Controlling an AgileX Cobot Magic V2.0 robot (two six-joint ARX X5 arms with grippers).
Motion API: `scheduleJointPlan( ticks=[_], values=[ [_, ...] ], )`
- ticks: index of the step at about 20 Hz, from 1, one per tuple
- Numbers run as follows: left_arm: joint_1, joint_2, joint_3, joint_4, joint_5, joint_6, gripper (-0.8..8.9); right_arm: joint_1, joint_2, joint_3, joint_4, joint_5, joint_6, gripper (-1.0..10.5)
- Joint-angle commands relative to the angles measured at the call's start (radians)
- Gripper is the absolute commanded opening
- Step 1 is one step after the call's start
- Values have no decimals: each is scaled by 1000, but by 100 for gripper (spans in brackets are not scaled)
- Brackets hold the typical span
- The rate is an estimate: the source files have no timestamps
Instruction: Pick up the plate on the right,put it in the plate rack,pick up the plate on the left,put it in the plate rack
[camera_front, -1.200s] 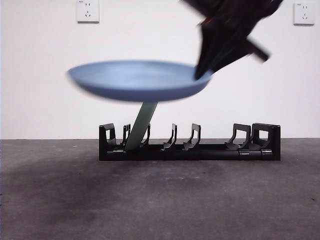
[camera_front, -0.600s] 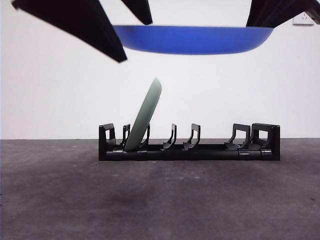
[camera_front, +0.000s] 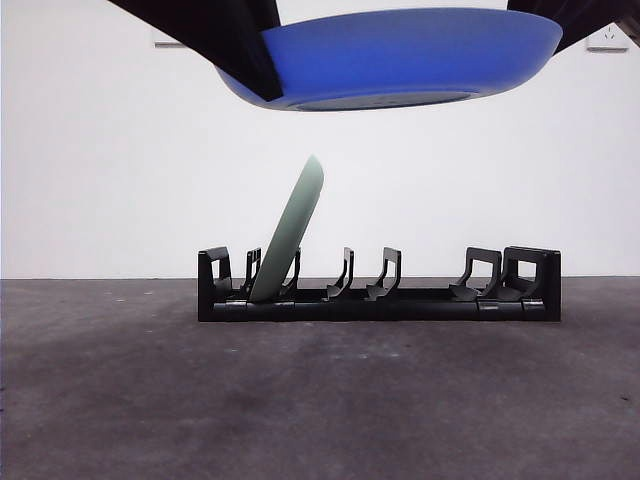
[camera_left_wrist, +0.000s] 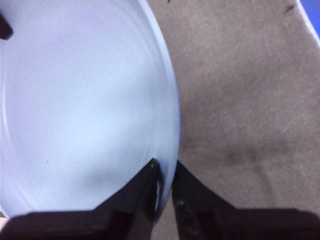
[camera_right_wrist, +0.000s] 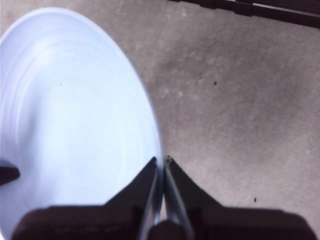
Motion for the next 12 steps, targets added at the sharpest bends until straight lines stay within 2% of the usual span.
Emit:
scheduleJointPlan(
  ticks=[1, 4, 5, 7, 8, 12],
  values=[
    [8, 2, 3, 15, -13, -46, -8, 2, 1, -3, -5, -19, -8, -12],
    [8, 2, 3, 15, -10, -50, -8, 2, 1, -3, -1, -19, -8, 16],
    [7, 2, 3, 15, -1, -58, -8, 2, 0, -3, 8, -19, -7, 89],
    [8, 2, 3, 13, 39, -88, -8, 1, -7, 5, 24, -18, -8, 309],
    [8, 2, 3, 13, 55, -100, -8, 1, -11, 15, 26, -19, -8, 371],
    [10, 2, 3, 35, 165, -186, -8, 1, -58, 113, 24, 21, -11, 386]
  ],
)
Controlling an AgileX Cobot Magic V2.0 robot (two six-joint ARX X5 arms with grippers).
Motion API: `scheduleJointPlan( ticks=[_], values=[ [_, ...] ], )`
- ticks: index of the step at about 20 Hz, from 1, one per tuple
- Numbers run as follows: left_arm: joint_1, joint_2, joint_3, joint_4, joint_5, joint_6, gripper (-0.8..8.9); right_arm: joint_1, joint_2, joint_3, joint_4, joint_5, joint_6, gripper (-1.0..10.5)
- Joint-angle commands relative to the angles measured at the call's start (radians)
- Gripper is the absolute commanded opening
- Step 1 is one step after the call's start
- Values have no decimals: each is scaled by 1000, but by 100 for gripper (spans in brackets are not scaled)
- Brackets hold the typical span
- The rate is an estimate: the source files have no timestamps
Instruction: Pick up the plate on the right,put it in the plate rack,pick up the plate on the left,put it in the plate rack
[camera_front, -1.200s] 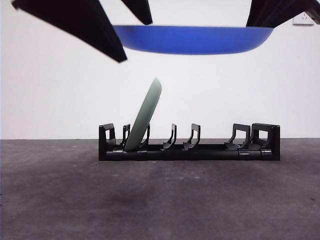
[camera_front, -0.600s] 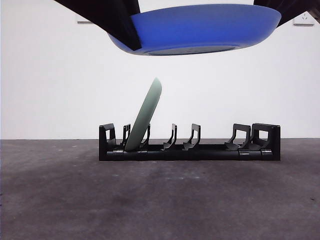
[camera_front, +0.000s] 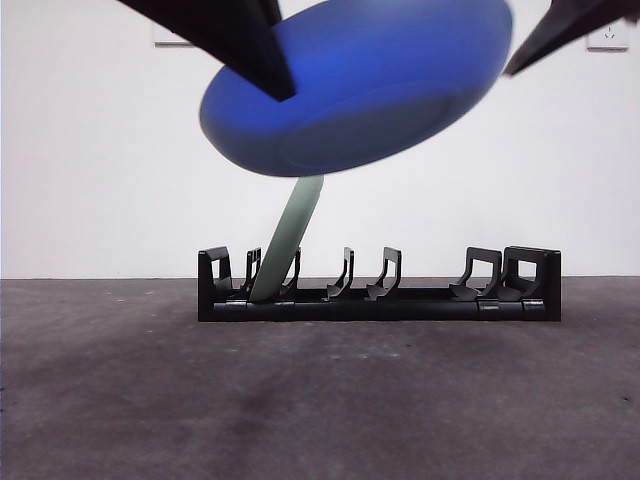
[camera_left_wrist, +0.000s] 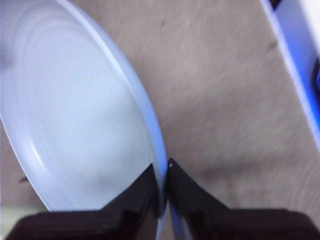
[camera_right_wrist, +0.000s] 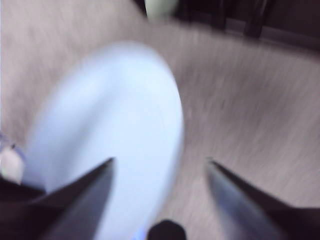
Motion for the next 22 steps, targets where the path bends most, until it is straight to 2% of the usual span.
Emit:
scheduleJointPlan(
  ticks=[1, 4, 6, 9, 12, 18, 22],
  values=[
    [10, 2, 3, 64, 72, -107, -8, 0, -53, 82, 8, 58, -5, 386],
    [41, 5, 3, 203, 141, -231, -8, 0, -134, 174, 7, 182, -3, 380],
    [81, 14, 3, 338, 215, -351, -8, 0, -204, 206, 5, 255, -3, 378],
    [153, 47, 3, 543, 286, -512, -8, 0, -297, 208, -32, 285, -9, 377],
    [229, 113, 3, 728, 336, -661, -8, 1, -356, 208, -150, 284, -37, 377],
    [289, 234, 11, 884, 341, -759, -8, 1, -392, 207, -271, 280, -56, 377],
    [318, 360, 94, 906, 355, -783, -8, 1, -407, 202, -312, 259, -56, 377]
  ],
)
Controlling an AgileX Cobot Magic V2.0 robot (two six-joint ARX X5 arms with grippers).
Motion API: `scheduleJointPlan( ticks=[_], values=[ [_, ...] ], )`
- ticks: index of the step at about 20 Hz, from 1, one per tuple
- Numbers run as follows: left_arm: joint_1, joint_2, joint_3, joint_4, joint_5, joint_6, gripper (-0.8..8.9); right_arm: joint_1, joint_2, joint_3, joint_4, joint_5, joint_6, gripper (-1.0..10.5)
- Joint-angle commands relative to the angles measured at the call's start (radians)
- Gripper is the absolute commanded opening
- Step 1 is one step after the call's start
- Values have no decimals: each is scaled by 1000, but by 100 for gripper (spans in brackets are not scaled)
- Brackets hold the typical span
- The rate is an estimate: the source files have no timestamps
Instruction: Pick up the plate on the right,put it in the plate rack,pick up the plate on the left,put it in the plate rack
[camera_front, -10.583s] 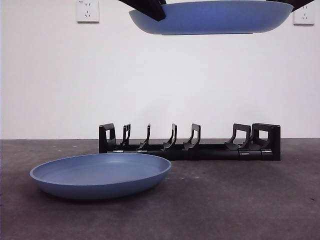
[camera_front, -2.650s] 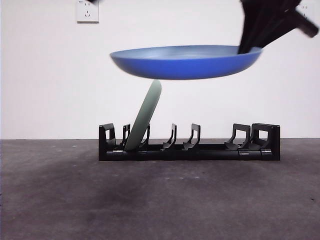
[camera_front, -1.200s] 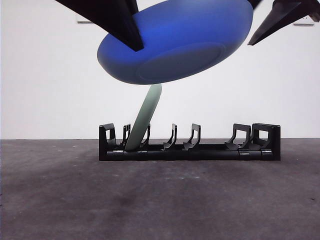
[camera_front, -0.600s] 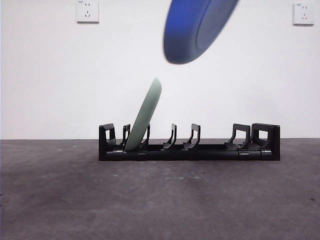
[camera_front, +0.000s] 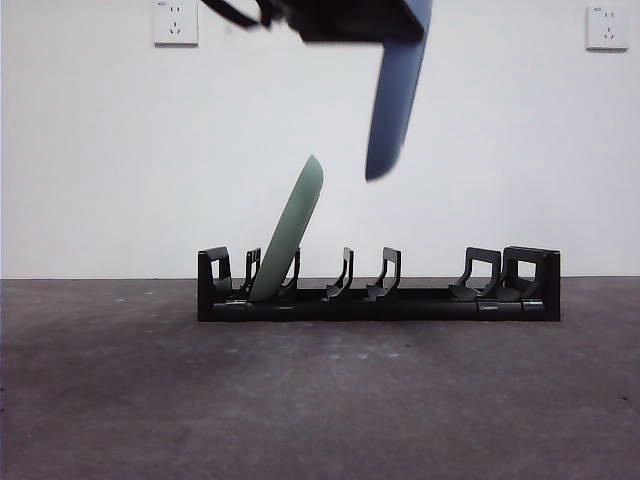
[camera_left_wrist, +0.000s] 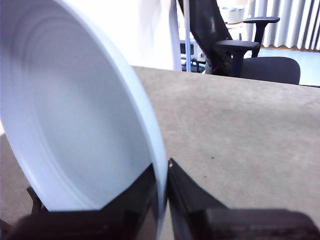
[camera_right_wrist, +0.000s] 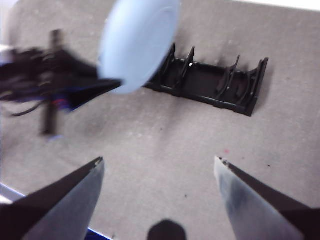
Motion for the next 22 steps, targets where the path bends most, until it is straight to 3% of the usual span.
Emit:
scheduleJointPlan(
  ticks=[1, 6, 22],
  values=[
    [12, 82, 77, 34, -4, -28, -8, 1, -5, -8, -13, -15, -8, 377],
    [46, 228, 211, 47, -50, -71, -8, 1, -12, -8, -27, -16, -11, 377],
    [121, 394, 214, 131, -24, -163, -8, 1, -10, -8, -27, -51, -37, 375]
  ],
)
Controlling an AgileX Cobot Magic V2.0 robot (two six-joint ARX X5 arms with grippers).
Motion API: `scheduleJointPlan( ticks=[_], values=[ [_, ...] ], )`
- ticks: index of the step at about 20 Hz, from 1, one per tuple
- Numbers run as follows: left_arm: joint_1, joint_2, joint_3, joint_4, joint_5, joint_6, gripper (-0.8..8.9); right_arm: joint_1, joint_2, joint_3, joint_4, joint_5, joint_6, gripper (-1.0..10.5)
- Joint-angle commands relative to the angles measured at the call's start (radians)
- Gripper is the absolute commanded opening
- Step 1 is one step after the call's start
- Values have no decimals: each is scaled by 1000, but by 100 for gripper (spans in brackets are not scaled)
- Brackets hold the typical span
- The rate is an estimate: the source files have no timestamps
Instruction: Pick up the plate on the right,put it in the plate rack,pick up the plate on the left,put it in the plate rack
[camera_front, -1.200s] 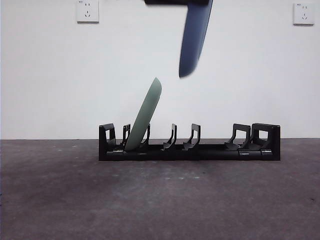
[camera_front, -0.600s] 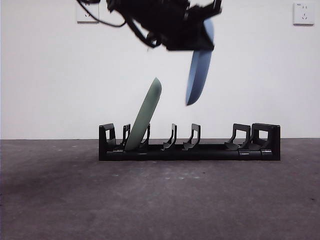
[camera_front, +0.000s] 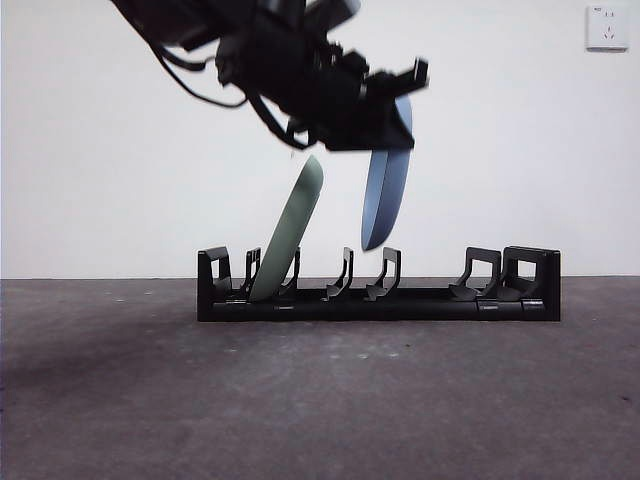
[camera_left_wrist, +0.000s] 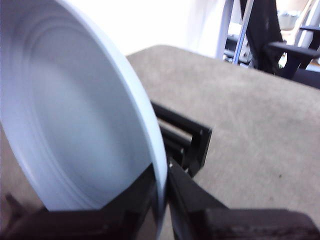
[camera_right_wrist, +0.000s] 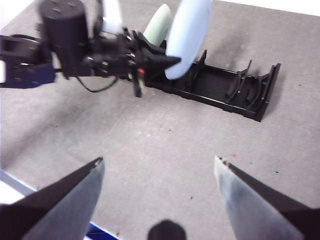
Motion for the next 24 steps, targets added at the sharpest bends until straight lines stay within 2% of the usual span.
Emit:
scheduleJointPlan(
  ticks=[1, 7, 9, 11, 17, 18, 20, 24],
  values=[
    [5, 35, 2, 12, -11, -14, -8, 1, -1, -7, -24, -11, -7, 375],
    [6, 64, 2, -2, -42, -10, -8, 1, -1, -7, -24, -11, -8, 375],
    [6, 68, 2, -49, -86, 20, -8, 1, -1, -7, -24, -11, -8, 375],
    [5, 76, 2, -89, -91, 51, -8, 1, -1, -7, -24, -11, -8, 375],
    [5, 78, 2, -103, -91, 51, 3, 1, -1, -7, -24, -11, -8, 375],
    [5, 78, 2, -103, -86, 49, 44, 1, -1, -7, -24, -11, -8, 375],
    [4, 77, 2, -103, -84, 48, 200, 1, -1, -7, -24, -11, -8, 375],
    [3, 75, 3, -103, -63, 22, 220, 1, -1, -7, -24, -11, -9, 375]
  ],
)
